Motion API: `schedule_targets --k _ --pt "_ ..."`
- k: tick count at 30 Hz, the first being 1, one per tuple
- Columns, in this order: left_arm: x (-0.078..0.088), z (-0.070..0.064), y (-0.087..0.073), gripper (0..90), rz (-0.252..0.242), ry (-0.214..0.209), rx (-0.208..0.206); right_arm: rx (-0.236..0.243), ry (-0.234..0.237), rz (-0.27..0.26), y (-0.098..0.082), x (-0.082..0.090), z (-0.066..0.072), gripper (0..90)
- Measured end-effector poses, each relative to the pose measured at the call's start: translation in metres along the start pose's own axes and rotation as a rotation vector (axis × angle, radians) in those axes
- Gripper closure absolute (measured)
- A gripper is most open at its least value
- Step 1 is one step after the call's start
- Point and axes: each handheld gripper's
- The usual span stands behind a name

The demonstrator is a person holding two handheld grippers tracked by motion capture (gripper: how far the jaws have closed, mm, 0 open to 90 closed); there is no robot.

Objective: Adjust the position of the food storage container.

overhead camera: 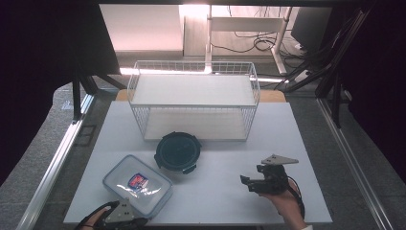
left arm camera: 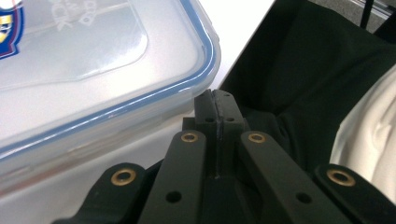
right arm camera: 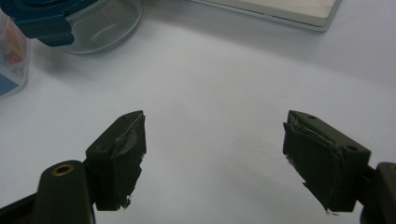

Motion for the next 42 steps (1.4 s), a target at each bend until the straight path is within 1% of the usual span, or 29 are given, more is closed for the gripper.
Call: schedule_targets --k 1,5,9,11,14,17,19,21,22,23,24,25,26,27,28,29,30,31,32,33,34,35,36,37,38,39,40,41,42 --pt "-0.001 0.000 0.002 90.0 -0.013 -0.001 0.012 -0.002 -0.001 0.000 0.000 0.001 0.000 21.1" --pt "-0.004 -0.002 0.007 90.0 -0.022 0.006 0.008 -0.004 -0.002 0.004 -0.001 0.000 -0.001 21.1" --pt "-0.008 -0.001 0.012 90.0 -0.022 0.003 0.008 0.001 0.000 0.004 -0.001 -0.001 -0.001 21.1" --pt "-0.012 -0.003 0.013 90.0 -0.013 0.013 0.006 0.001 0.001 0.003 0.000 0.000 0.000 21.1" --pt "-0.012 -0.004 0.013 90.0 -0.024 0.003 0.017 0.001 0.000 0.003 -0.001 0.000 -0.001 21.1" --pt "-0.006 -0.005 0.012 90.0 -0.027 -0.012 0.020 -0.003 -0.002 0.004 -0.001 0.000 -0.001 21.1" --pt "0.009 -0.003 0.008 89.9 -0.034 -0.004 0.023 -0.002 -0.001 0.004 -0.001 0.000 -0.002 21.1" --pt "0.026 0.002 0.006 90.0 -0.072 0.007 0.045 -0.003 -0.001 0.004 -0.001 0.000 -0.002 21.1" --pt "0.026 0.002 0.006 89.9 -0.072 0.007 0.045 -0.003 -0.001 0.004 -0.001 0.000 -0.002 21.1" --pt "0.047 0.012 0.005 89.9 -0.130 0.028 0.080 -0.002 -0.002 0.001 -0.001 0.000 -0.002 21.1" --pt "0.047 0.012 0.005 89.9 -0.130 0.028 0.080 -0.002 -0.002 0.001 -0.001 0.000 -0.002 21.1" --pt "0.061 0.021 0.004 89.9 -0.163 0.066 0.111 -0.001 -0.003 0.001 -0.001 0.000 -0.002 21.2" --pt "0.061 0.021 0.004 89.9 -0.163 0.066 0.111 -0.001 -0.003 0.001 -0.001 0.000 -0.002 21.2" --pt "0.072 0.034 0.004 89.9 -0.178 0.108 0.145 -0.005 -0.002 0.003 -0.001 0.000 -0.001 21.1" --pt "0.072 0.034 0.004 89.9 -0.178 0.108 0.145 -0.005 -0.002 0.003 -0.001 0.000 -0.001 21.1" --pt "0.077 0.050 0.004 89.9 -0.177 0.143 0.182 0.000 -0.003 0.003 -0.001 0.000 -0.001 21.1" --pt "0.078 0.058 0.005 89.9 -0.177 0.161 0.199 0.000 -0.003 0.003 -0.001 0.000 -0.001 21.1" --pt "0.078 0.058 0.005 89.9 -0.177 0.161 0.199 0.000 -0.003 0.003 -0.001 0.000 -0.001 21.1" --pt "0.079 0.067 0.005 89.9 -0.177 0.175 0.217 0.000 -0.003 0.003 -0.001 0.000 -0.001 21.1" --pt "0.079 0.083 0.005 89.9 -0.174 0.190 0.251 -0.001 -0.004 0.002 -0.001 0.000 -0.001 21.1" --pt "0.079 0.083 0.005 89.9 -0.174 0.190 0.251 -0.001 -0.004 0.002 -0.001 0.000 -0.001 21.1" --pt "0.079 0.102 0.004 89.9 -0.167 0.207 0.296 -0.001 -0.006 0.000 -0.001 0.000 -0.002 21.2" --pt "0.078 0.110 0.004 89.9 -0.168 0.212 0.317 -0.002 -0.008 0.001 -0.001 0.000 -0.002 21.2" --pt "0.078 0.110 0.004 89.9 -0.168 0.212 0.317 -0.002 -0.008 0.001 -0.001 0.000 -0.002 21.2" --pt "0.078 0.116 0.003 89.9 -0.163 0.222 0.333 -0.009 -0.008 0.003 -0.001 0.000 -0.003 21.2" --pt "0.075 0.129 0.000 89.9 -0.156 0.235 0.375 -0.009 -0.010 0.005 -0.002 0.000 -0.003 21.1" --pt "0.075 0.129 0.000 89.9 -0.156 0.235 0.375 -0.009 -0.010 0.005 -0.002 0.000 -0.003 21.1" --pt "0.073 0.138 -0.004 89.9 -0.147 0.250 0.401 -0.009 -0.009 0.005 -0.002 0.000 -0.003 21.2" --pt "0.072 0.142 -0.006 89.9 -0.140 0.259 0.412 -0.008 -0.009 0.005 -0.002 0.000 -0.003 21.1"
Point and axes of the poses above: each handheld gripper's, and its own axes: x roughly backward along the jaws, y roughly out of its top, z roughly to its left, and after that the axes turned 1 degree about -z, right-handed
